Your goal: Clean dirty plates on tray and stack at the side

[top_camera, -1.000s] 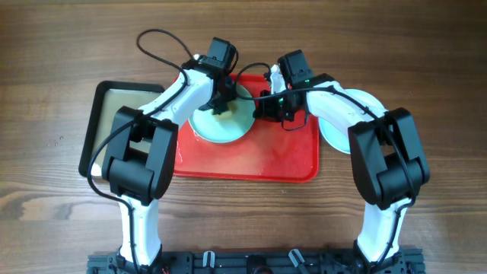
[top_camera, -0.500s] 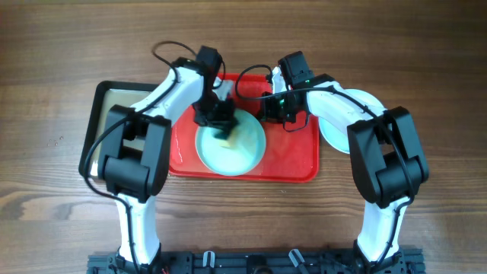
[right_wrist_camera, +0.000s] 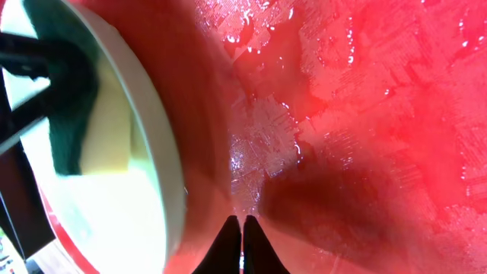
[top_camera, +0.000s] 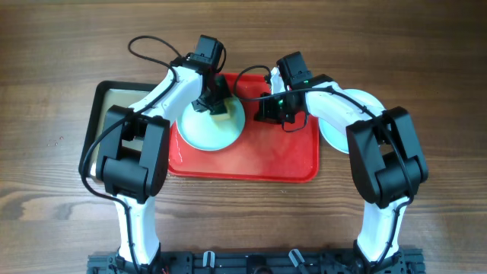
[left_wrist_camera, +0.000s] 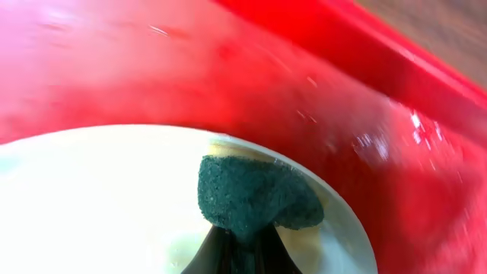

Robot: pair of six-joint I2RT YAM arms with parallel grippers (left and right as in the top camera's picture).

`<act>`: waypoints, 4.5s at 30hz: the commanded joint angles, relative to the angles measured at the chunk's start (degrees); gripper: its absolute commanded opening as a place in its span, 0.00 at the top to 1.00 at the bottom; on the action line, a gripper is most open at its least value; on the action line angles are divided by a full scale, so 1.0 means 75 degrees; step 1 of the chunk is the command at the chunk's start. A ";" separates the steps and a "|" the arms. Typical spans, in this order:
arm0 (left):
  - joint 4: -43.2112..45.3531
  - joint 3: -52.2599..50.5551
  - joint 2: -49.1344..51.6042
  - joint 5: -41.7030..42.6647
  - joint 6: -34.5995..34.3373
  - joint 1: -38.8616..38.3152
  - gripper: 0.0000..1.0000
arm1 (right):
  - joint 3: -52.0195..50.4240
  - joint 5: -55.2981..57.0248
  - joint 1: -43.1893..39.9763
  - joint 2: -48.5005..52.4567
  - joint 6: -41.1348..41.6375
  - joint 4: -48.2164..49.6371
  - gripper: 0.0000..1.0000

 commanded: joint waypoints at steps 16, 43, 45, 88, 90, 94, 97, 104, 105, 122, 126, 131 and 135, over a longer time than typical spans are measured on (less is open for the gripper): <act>-0.0396 -0.0294 0.0458 0.0915 -0.1029 0.0554 0.96 | 0.0009 0.2057 0.1603 0.0117 0.1813 0.0481 0.96; -0.0469 -0.0291 0.0458 0.0093 0.4316 0.0460 0.96 | 0.0009 0.1411 0.1262 0.0117 0.1510 0.0443 0.96; -0.0023 -0.0291 0.0458 -0.1600 0.2932 0.0460 0.96 | 0.0009 0.1408 0.1262 0.0117 0.1434 0.0434 0.96; -0.2142 -0.0294 0.0458 -0.5182 0.0090 -0.0274 0.96 | 0.0009 0.1326 0.1134 0.0119 0.1405 0.0332 0.96; -0.2296 -0.0294 0.0458 -0.3742 0.0962 -0.0268 0.96 | 0.0009 0.1326 0.1134 0.0117 0.1405 0.0332 0.96; -0.2506 -0.0294 0.0458 0.0892 0.3966 -0.0268 0.96 | 0.0009 0.1320 0.1134 0.0117 0.1402 0.0332 0.96; -0.2684 -0.0294 0.0458 0.3319 0.5662 -0.0268 0.96 | 0.0009 0.1297 0.1134 0.0117 0.1402 0.0332 0.96; -0.1029 -0.0291 0.0458 0.2200 0.4351 -0.0268 0.96 | 0.0009 0.1297 0.1134 0.0117 0.1405 0.0326 0.96; -0.0711 -0.0291 0.0458 0.0801 0.2949 -0.0268 0.96 | 0.0009 0.1297 0.1134 0.0117 0.1402 0.0321 0.96; -0.1798 0.1276 -0.1521 -0.2728 0.0166 0.0070 0.96 | 0.0012 0.0947 0.1134 0.0114 0.1119 0.0312 0.96; -0.2294 0.1268 -0.1690 -0.2302 0.0166 0.0565 0.96 | 0.0017 0.0612 0.1134 -0.0309 0.0691 0.0254 0.96; -0.2591 0.1268 -0.1684 -0.2273 0.0163 0.0793 0.96 | 0.0017 0.3069 0.1151 -0.1620 0.0370 -0.1285 0.96; -0.2559 0.1268 -0.1684 -0.1955 0.0163 0.0790 0.96 | 0.0017 0.5304 0.1378 -0.2328 0.0379 -0.2410 0.96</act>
